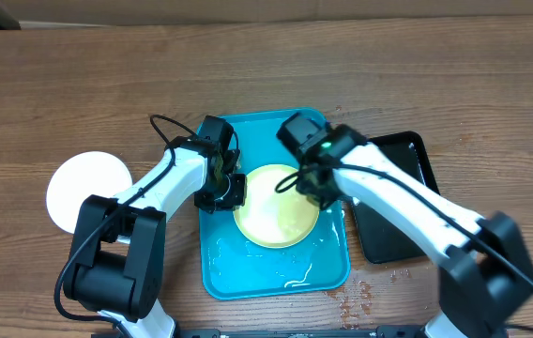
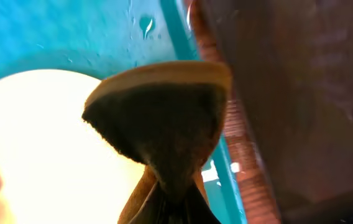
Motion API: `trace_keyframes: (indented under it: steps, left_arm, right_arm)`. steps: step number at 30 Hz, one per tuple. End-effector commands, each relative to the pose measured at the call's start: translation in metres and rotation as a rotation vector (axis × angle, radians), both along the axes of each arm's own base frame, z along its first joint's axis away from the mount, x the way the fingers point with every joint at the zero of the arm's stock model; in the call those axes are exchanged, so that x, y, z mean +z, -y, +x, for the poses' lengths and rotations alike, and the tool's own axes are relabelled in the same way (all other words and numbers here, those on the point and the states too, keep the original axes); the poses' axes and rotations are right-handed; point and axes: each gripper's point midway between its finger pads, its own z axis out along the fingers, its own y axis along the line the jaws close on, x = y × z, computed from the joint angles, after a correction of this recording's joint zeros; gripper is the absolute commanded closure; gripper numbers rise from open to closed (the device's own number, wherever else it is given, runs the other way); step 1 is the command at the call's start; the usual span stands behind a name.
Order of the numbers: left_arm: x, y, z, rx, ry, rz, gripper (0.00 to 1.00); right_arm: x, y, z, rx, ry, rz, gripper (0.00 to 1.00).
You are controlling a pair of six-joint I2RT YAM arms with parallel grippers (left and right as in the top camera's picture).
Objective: Clean dirty plates on tray and stack at the side
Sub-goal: 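Return the sponge to the black tray and open the right gripper, then lift the yellow plate with the left gripper and tilt it over the black tray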
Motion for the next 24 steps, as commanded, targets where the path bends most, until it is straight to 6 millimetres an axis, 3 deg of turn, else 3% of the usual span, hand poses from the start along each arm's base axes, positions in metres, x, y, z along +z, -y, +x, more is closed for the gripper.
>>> trace_keyframes:
  steps: [1, 4, 8, 14, 18, 20, 22, 24]
  left_arm:
    - [-0.028, -0.033, -0.018, 0.005, -0.076, 0.166, 0.96]
    - [-0.026, -0.026, -0.018, -0.013, -0.079, 0.122, 0.96]
    - [-0.018, -0.017, -0.016, -0.021, -0.090, 0.077, 0.96]
    - [0.001, -0.001, -0.004, -0.068, -0.076, 0.004, 0.96]
    - [0.020, 0.003, 0.011, -0.069, -0.053, -0.003, 0.96]
    - [0.031, 0.005, 0.018, -0.069, -0.041, -0.006, 0.96]
    - [0.042, 0.008, 0.025, -0.074, -0.026, -0.013, 0.96]
    - [0.055, 0.013, 0.031, -0.088, -0.009, -0.022, 0.96]
  right_arm:
    - [0.047, 0.022, 0.019, -0.024, 0.097, 0.074, 0.96]
    - [0.054, 0.055, 0.027, -0.065, 0.081, 0.086, 0.96]
    - [0.043, 0.082, 0.026, -0.036, -0.012, 0.176, 0.96]
    - [-0.007, 0.118, 0.001, -0.090, -0.140, 0.213, 0.96]
    - [-0.042, 0.126, -0.013, -0.119, -0.164, 0.210, 0.95]
    - [-0.050, 0.125, -0.014, -0.117, -0.157, 0.218, 0.86]
    - [-0.050, 0.125, -0.011, -0.115, -0.143, 0.220, 0.64]
    - [-0.042, 0.126, -0.005, -0.120, -0.115, 0.226, 0.56]
